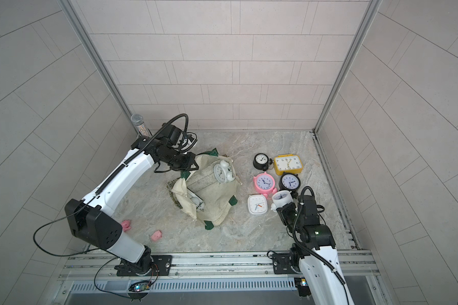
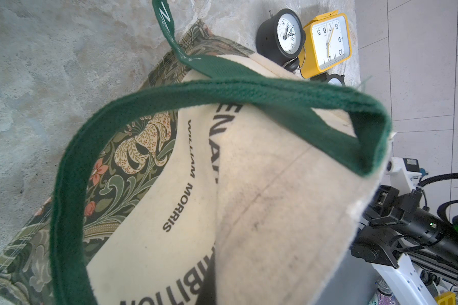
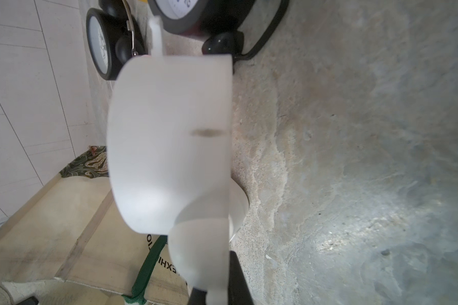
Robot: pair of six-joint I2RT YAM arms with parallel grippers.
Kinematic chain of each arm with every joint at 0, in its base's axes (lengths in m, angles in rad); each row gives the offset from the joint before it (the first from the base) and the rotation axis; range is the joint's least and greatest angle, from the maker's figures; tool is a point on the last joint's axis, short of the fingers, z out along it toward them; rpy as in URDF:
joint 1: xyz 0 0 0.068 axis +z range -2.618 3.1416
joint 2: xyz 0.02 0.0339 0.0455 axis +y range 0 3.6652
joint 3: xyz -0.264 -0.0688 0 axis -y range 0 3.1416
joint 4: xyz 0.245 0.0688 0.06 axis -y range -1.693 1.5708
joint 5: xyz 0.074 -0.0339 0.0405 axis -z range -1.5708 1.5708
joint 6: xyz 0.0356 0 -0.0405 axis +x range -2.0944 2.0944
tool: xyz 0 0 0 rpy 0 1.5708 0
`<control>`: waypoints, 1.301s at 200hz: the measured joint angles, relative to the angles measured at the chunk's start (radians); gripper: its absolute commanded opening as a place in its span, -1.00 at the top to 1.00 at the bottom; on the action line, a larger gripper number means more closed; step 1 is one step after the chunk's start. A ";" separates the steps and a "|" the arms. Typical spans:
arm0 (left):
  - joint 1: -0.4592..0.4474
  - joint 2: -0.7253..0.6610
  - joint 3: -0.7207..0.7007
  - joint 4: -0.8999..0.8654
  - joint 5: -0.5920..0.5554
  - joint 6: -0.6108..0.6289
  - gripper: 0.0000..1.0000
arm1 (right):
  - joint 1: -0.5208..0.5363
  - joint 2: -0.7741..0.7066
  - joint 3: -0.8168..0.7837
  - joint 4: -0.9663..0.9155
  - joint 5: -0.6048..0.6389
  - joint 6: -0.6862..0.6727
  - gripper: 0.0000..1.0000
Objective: Take the alarm clock out of the canvas bag
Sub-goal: Place the alarm at the center of the board.
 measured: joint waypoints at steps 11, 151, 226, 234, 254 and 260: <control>0.000 0.000 0.000 0.000 0.000 0.000 1.00 | -0.006 -0.005 -0.009 -0.001 0.000 0.013 1.00; 0.000 0.000 0.000 0.000 0.000 0.000 1.00 | -0.100 -0.031 -0.189 0.206 -0.078 0.164 1.00; 0.000 0.000 0.000 0.000 0.001 0.000 1.00 | -0.191 0.135 -0.214 0.367 -0.117 0.105 1.00; 0.000 0.000 0.000 0.000 0.001 0.000 1.00 | -0.202 0.165 -0.211 0.386 -0.121 0.095 0.97; -0.001 0.000 0.000 0.000 0.000 0.000 1.00 | -0.225 0.233 -0.205 0.435 -0.135 0.071 0.84; -0.001 0.000 0.000 0.000 -0.001 0.000 1.00 | -0.233 0.253 -0.203 0.449 -0.140 0.065 0.80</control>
